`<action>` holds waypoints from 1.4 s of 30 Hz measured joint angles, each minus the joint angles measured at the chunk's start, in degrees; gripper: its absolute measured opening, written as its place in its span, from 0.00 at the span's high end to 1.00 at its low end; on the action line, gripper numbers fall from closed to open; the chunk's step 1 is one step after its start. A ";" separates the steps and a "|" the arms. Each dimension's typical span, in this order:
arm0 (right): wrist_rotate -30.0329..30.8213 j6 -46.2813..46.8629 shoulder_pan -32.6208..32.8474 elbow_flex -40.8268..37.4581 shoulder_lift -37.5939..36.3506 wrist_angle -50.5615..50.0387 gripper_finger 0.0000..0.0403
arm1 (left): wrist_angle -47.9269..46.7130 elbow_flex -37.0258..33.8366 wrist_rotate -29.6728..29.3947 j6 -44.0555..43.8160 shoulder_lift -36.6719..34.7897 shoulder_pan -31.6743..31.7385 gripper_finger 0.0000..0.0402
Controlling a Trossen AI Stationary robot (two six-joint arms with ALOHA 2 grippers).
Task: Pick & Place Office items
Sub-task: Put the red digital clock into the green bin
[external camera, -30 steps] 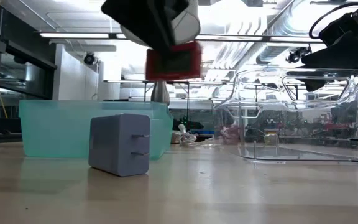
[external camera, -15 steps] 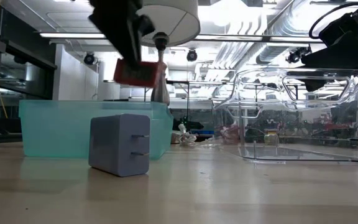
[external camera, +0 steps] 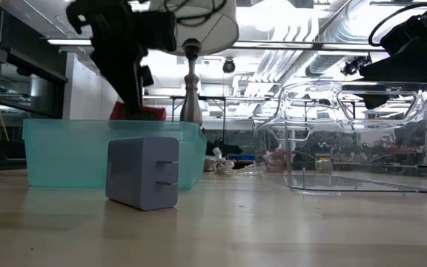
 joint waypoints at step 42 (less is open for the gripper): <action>-0.02 0.00 0.01 0.00 0.02 0.01 0.42 | 19.33 -7.86 12.64 10.58 6.41 8.65 0.83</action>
